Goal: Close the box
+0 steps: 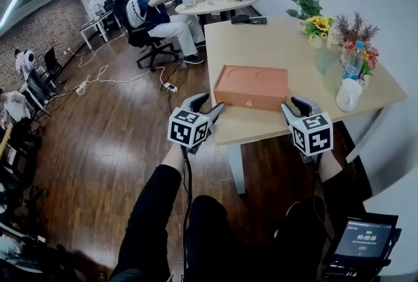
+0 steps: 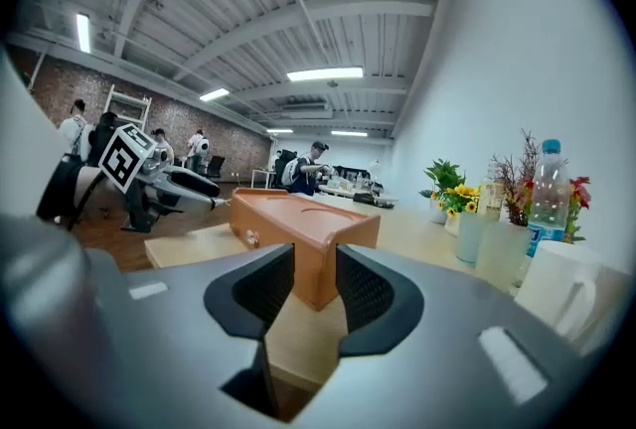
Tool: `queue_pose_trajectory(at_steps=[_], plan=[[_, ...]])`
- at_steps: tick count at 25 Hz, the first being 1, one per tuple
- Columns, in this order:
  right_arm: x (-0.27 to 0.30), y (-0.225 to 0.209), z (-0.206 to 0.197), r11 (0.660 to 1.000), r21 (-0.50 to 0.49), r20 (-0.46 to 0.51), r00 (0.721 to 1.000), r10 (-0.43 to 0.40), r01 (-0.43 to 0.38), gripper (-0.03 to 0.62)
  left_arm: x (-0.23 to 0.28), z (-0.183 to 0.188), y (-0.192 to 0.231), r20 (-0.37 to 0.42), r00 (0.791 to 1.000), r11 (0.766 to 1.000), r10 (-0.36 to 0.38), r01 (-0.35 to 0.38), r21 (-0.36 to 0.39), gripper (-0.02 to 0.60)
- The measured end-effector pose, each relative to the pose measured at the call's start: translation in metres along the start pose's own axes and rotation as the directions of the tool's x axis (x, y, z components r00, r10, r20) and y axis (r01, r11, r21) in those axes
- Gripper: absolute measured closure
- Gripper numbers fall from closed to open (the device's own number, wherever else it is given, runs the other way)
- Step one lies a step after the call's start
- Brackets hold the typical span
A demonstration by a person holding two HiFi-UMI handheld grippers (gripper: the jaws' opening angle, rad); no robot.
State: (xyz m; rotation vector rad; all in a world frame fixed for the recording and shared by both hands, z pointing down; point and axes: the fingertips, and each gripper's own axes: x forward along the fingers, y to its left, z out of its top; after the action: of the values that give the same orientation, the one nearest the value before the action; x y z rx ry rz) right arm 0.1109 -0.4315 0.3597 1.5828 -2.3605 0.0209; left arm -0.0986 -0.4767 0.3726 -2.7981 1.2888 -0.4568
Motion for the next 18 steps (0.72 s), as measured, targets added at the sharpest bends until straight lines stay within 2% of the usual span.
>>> queue_pose_trajectory(at_steps=[4, 7, 9, 14, 18], plan=[[-0.049, 0.033, 0.024, 0.999, 0.005, 0.126, 0.991, 0.035, -0.036, 0.463, -0.068, 0.031, -0.038, 0.150, 0.986, 0.996, 0.077, -0.069, -0.059, 0.360], [-0.089, 0.071, 0.032, 0.996, 0.007, 0.205, 0.975, 0.084, -0.088, 0.464, -0.121, 0.047, -0.085, 0.257, 0.958, 0.991, 0.129, -0.114, -0.074, 0.360], [-0.116, 0.098, 0.031, 0.992, 0.016, 0.245, 0.963, 0.116, -0.123, 0.464, -0.152, 0.050, -0.120, 0.309, 0.941, 0.989, 0.138, -0.115, -0.091, 0.362], [-0.180, 0.139, 0.010, 0.989, 0.062, 0.319, 0.942, 0.108, -0.134, 0.477, -0.203, 0.030, -0.193, 0.365, 0.914, 0.979, 0.176, -0.124, -0.162, 0.414], [-0.236, 0.157, -0.010, 0.971, 0.185, 0.357, 0.931, 0.078, -0.152, 0.484, -0.239, 0.011, -0.251, 0.358, 0.915, 0.977, 0.186, -0.134, -0.164, 0.454]])
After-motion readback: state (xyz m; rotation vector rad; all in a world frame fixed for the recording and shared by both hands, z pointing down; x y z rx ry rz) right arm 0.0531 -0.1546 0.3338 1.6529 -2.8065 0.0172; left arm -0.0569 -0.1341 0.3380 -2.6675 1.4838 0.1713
